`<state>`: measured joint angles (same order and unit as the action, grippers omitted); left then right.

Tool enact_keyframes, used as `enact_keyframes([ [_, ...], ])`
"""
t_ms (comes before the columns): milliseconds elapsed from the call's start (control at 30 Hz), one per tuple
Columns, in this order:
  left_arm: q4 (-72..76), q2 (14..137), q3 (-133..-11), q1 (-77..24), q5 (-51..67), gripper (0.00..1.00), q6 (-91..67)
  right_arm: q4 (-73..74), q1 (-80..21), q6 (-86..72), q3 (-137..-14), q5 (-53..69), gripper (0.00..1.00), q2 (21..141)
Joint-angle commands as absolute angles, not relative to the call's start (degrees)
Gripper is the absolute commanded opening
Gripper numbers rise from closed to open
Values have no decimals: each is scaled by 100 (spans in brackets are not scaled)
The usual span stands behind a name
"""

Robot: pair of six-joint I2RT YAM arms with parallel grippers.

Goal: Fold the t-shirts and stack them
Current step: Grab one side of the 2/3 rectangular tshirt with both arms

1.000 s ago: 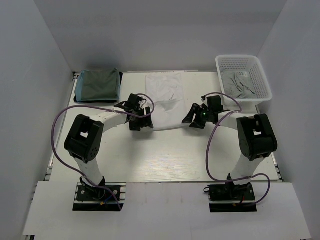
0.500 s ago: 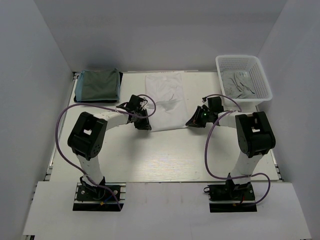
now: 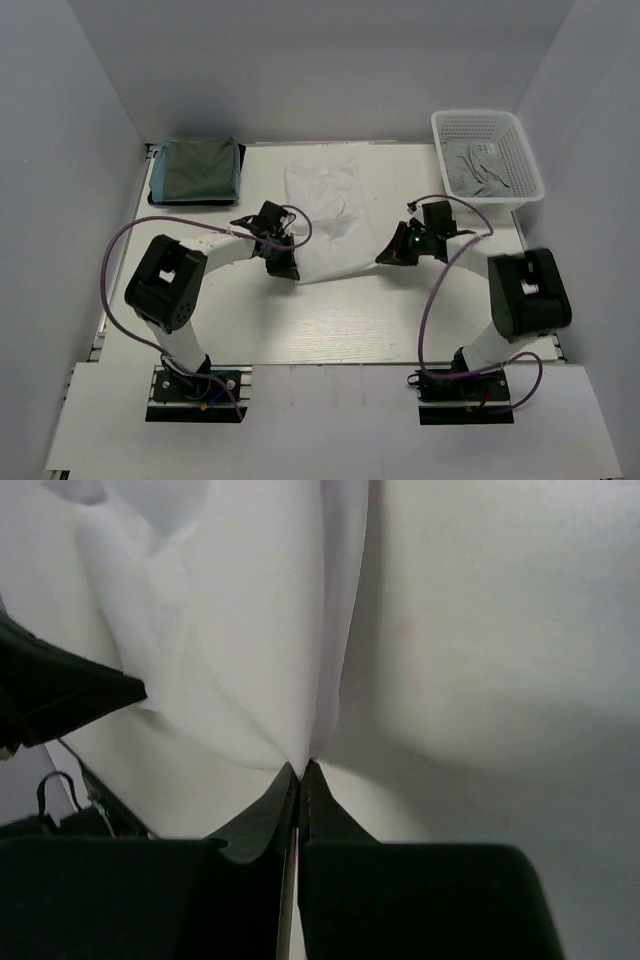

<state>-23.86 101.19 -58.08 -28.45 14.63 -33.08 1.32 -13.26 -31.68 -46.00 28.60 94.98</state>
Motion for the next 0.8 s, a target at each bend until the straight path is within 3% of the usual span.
enact_keyframes([
  [0, -3348, 9177, -5555, -3075, 1678, 0, -3278, 1009, -1406, -2488, -4237, 3320, 0, 8395],
  [333, -4657, 7008, -5484, -3357, 2873, 0, -3295, 3627, -1432, -1565, -4166, 4252, 0, 5857],
  [533, -5018, 6663, -5931, -3357, 3041, 0, -3410, 4349, -1371, -1336, -4657, 4280, 0, 5441],
  [767, -5019, 6503, -6117, -3357, 2655, 0, -3463, 4140, -1371, -1336, -4983, 4447, 0, 5634],
])
